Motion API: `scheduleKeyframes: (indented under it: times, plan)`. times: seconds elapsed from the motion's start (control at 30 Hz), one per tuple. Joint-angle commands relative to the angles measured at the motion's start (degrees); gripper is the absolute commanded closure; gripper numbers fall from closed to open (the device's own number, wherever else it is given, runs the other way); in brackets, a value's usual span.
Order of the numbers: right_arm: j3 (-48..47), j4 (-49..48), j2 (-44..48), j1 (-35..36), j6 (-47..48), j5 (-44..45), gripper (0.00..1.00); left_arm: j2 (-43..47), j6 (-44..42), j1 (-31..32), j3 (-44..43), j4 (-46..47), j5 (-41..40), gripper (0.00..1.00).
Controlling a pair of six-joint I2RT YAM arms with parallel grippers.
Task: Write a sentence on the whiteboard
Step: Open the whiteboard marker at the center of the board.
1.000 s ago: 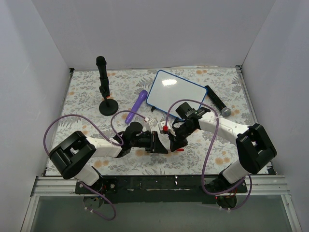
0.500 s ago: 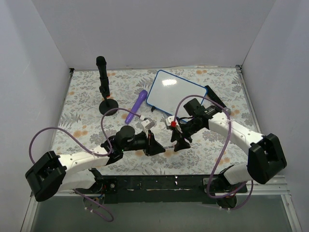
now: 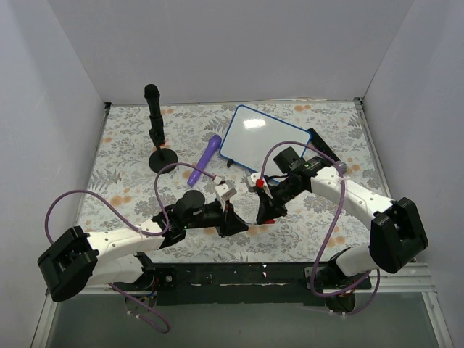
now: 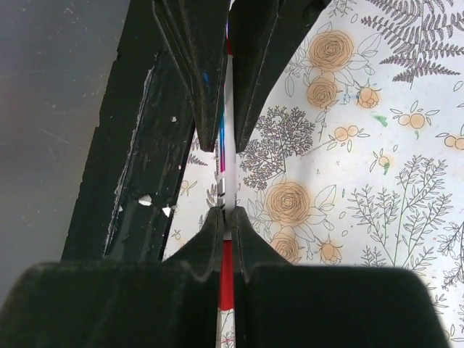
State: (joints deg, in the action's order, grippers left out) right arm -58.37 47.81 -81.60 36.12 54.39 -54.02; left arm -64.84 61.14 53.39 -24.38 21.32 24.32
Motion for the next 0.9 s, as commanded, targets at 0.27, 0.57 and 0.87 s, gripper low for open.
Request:
scheduleKeyframes:
  times: [0.27,0.57,0.87]
  plan:
    - [-0.96,0.70,-0.57,0.71,0.28,-4.34,0.68,1.38,2.75,0.23,1.44,9.35,-1.03,1.00]
    - [-1.48,1.49,-1.37,1.15,0.98,-4.87,0.99,1.29,4.50,0.14,1.53,11.46,-2.51,0.82]
    - [-2.19,1.23,-1.28,1.15,0.72,-6.36,0.99,3.23,12.06,0.23,7.51,22.88,-4.46,0.42]
